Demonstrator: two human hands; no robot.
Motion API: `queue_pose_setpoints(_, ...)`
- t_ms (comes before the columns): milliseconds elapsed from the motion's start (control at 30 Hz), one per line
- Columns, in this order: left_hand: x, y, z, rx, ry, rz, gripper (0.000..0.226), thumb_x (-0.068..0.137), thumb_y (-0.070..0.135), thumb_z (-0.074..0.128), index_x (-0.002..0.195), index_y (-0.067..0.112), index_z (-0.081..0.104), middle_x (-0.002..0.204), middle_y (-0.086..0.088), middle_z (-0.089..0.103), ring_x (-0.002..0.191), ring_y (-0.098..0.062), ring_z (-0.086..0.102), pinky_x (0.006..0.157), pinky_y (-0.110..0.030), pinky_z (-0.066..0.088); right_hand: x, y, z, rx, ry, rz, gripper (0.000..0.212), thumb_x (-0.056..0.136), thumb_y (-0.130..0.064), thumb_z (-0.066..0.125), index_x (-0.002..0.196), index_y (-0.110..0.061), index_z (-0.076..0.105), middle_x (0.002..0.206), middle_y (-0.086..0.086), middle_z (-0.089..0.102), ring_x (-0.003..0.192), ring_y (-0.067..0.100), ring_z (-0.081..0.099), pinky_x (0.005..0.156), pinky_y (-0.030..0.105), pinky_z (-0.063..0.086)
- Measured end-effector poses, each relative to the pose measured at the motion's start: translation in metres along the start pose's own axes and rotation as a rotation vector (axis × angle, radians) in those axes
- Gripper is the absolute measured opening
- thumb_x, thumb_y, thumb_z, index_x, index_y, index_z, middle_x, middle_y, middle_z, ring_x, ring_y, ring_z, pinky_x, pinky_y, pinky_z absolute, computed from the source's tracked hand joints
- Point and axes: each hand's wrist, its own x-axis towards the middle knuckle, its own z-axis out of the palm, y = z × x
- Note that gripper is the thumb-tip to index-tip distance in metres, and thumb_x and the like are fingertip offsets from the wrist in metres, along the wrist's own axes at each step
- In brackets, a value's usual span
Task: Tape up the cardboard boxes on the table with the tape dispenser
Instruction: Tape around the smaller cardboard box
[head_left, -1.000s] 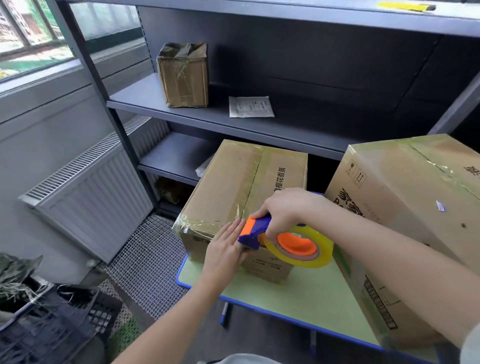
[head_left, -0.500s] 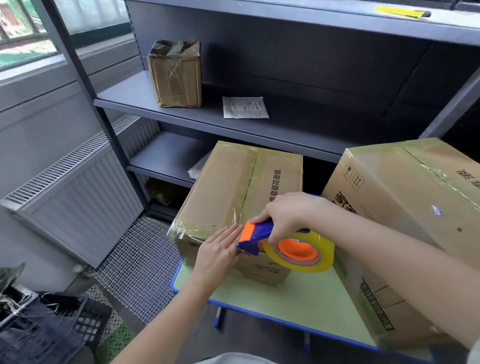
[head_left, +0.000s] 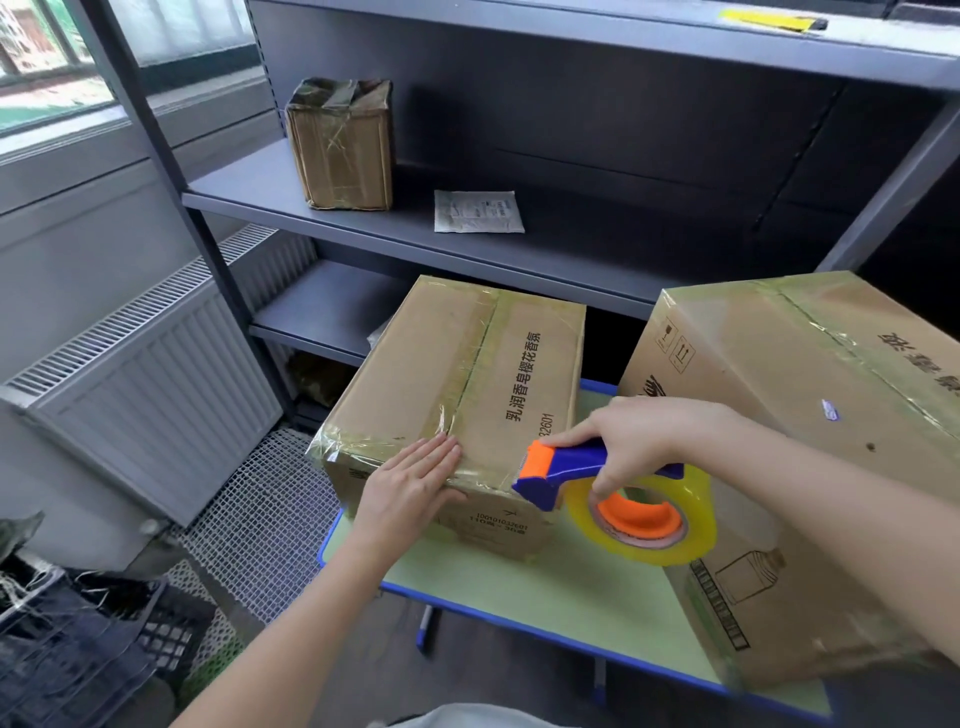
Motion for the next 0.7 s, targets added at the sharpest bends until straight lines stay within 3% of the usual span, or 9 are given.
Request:
queue_pose_setpoints(167,-0.001,0.007,-0.003,0.053,-0.050,-0.023,0.055,0.092,0.047,0.041,0.116,0.005,0.066,0.122,-0.008,0.064,0.116,-0.019,0.059,0.111,-0.026,0.026,-0.007,0.007,0.004,-0.083,0.082,-0.039,0.071,0.078,-0.049,0.063,0.139,-0.056,0.027,0.072,-0.018,0.040,0.064,0.003,0.040,0.054,0.023,0.035)
queue_pose_setpoints(400,0.011,0.063,0.010,-0.007,-0.051,0.020,0.054,0.085,0.045,0.050,0.116,0.004,0.067,0.120,-0.007,0.065,0.115,-0.018,0.060,0.106,-0.030,0.034,-0.004,0.013,0.007,-0.093,0.068,-0.055,0.070,0.080,-0.047,0.062,0.141,-0.052,0.028,0.073,-0.018,0.036,0.063,0.002,0.036,0.055,0.021,0.033)
queue_pose_setpoints(533,0.011,0.068,0.021,-0.044,0.039,-0.028,0.046,0.092,0.042,0.047,0.111,0.007,0.070,0.115,-0.004,0.068,0.111,-0.018,0.063,0.103,-0.030,0.038,-0.003,0.015,0.012,-0.061,0.037,-0.056,0.072,0.080,-0.048,0.063,0.142,-0.052,0.026,0.088,-0.012,0.041,0.069,0.006,0.040,0.058,0.020,0.036)
queue_pose_setpoints(633,0.012,0.063,0.022,-0.038,0.090,-0.004,0.049,0.098,0.043,0.038,0.107,0.009,0.072,0.110,-0.002,0.070,0.107,-0.017,0.064,0.101,-0.031,0.044,-0.006,0.015,0.016,-0.051,0.056,-0.053,0.074,0.081,-0.047,0.063,0.143,-0.051,0.024,0.079,-0.014,0.041,0.063,0.002,0.038,0.055,0.020,0.034)
queue_pose_setpoints(700,0.011,0.058,0.020,-0.027,0.100,0.023,0.042,0.097,0.038,0.044,0.105,0.009,0.073,0.109,-0.002,0.070,0.105,-0.017,0.065,0.101,-0.030,0.043,-0.008,0.013,0.018,-0.038,0.067,-0.054,0.074,0.082,-0.046,0.063,0.144,-0.051,0.023,0.071,-0.017,0.037,0.061,0.002,0.038,0.053,0.021,0.034)
